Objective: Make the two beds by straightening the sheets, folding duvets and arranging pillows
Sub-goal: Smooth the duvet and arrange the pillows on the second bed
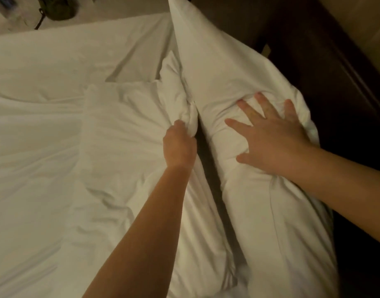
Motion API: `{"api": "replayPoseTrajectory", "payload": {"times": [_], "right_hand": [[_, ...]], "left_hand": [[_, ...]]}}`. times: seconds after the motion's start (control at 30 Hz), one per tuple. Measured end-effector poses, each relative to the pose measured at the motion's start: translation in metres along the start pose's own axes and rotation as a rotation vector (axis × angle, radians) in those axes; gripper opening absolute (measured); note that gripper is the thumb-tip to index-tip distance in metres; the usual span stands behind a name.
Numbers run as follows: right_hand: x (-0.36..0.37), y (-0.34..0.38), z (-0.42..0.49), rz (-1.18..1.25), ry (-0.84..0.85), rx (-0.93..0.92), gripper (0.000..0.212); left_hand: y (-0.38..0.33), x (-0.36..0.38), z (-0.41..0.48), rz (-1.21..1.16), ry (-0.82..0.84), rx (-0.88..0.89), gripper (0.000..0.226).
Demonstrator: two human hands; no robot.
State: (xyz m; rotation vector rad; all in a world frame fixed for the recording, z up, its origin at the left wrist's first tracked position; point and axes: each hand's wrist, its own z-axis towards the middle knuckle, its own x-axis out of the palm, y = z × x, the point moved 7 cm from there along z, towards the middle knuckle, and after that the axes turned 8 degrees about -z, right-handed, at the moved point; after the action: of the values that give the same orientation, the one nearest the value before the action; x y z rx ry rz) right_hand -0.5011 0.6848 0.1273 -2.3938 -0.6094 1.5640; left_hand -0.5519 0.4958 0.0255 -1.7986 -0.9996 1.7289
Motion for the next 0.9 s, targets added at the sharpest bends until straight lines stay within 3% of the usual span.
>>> {"api": "replayPoseTrajectory", "payload": {"times": [0.2, 0.3, 0.4, 0.47, 0.57, 0.63, 0.7, 0.77, 0.9], "right_hand": [[-0.005, -0.003, 0.0, 0.03, 0.003, 0.028, 0.091], [-0.008, -0.005, 0.002, 0.049, 0.012, 0.025, 0.092], [-0.008, 0.0, 0.004, 0.035, 0.005, 0.009, 0.091], [-0.007, 0.001, 0.005, 0.027, -0.005, 0.005, 0.092], [-0.008, 0.0, 0.006, 0.028, -0.017, 0.009, 0.093], [-0.008, 0.001, 0.005, 0.025, -0.011, 0.012, 0.093], [-0.008, 0.002, 0.005, 0.03, -0.013, 0.008, 0.093], [-0.009, 0.003, 0.005, 0.036, -0.015, 0.002, 0.093], [-0.01, 0.005, 0.006, 0.01, -0.045, -0.008, 0.092]], "left_hand": [[-0.049, -0.016, 0.021, -0.11, -0.098, 0.052, 0.01], [-0.045, 0.021, 0.023, -0.154, 0.003, -0.017, 0.026], [-0.012, 0.05, 0.022, -0.147, 0.135, -0.122, 0.057], [0.008, 0.059, 0.021, -0.18, 0.234, -0.156, 0.056], [0.03, 0.052, 0.004, -0.527, 0.355, -0.24, 0.051], [0.046, 0.033, -0.01, -0.684, 0.273, -0.147, 0.048], [0.056, 0.018, -0.026, -0.561, 0.211, 0.026, 0.047], [0.057, 0.028, -0.041, -0.335, 0.264, 0.127, 0.053], [0.044, 0.078, -0.04, 0.061, 0.36, 0.108, 0.062]]}}
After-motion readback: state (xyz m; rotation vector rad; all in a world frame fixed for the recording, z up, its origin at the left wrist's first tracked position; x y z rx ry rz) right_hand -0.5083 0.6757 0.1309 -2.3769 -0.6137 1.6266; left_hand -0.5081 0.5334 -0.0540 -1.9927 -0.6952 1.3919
